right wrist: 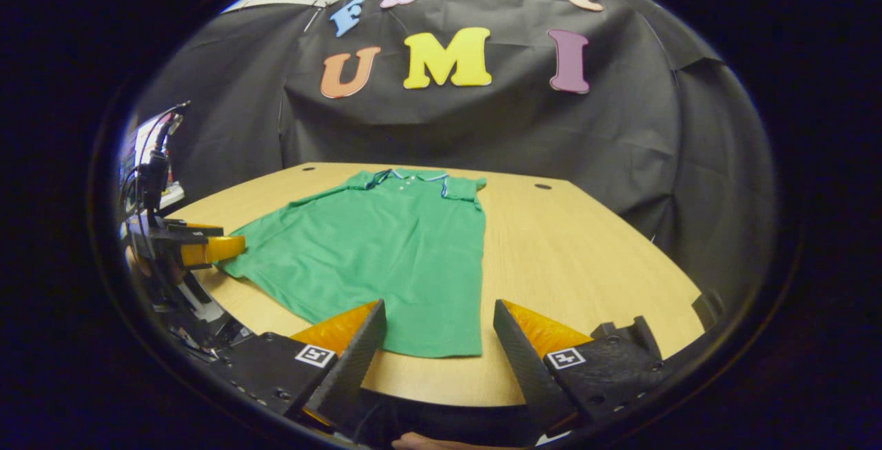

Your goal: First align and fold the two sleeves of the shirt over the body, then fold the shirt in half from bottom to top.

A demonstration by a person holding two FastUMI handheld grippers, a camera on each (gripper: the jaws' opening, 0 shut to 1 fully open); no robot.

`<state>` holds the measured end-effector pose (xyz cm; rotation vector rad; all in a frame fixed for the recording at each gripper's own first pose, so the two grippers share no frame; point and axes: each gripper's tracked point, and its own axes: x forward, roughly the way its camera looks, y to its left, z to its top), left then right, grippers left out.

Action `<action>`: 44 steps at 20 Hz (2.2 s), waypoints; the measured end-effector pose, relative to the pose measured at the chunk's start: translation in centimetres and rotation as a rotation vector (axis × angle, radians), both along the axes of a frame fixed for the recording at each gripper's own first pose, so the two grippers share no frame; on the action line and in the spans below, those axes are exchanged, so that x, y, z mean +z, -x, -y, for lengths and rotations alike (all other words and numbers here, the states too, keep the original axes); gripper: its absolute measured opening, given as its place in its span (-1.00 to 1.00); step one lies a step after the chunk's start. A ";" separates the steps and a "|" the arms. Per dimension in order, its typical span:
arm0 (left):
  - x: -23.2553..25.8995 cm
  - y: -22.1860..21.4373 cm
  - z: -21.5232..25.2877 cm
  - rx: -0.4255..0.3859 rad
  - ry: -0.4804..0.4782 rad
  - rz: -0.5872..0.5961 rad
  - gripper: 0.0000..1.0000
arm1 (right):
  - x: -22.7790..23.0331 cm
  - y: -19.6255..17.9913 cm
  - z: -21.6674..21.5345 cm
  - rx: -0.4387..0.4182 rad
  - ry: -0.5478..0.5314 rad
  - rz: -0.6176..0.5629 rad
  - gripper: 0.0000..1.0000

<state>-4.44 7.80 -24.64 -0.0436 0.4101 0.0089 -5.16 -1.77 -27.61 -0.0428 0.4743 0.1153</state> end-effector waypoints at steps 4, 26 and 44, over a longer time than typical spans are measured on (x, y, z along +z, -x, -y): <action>-0.4 -0.5 -0.3 0.013 -0.014 -0.007 1.00 | -1.0 0.1 -0.5 0.005 -0.014 -0.053 0.92; 4.1 -1.4 3.3 -0.042 0.002 0.075 -0.80 | 3.8 -1.5 -2.6 0.112 -0.018 0.081 -0.99; 15.1 -10.5 2.3 -0.047 0.013 0.242 -0.80 | 19.0 -11.6 -1.7 0.093 -0.003 0.344 -0.99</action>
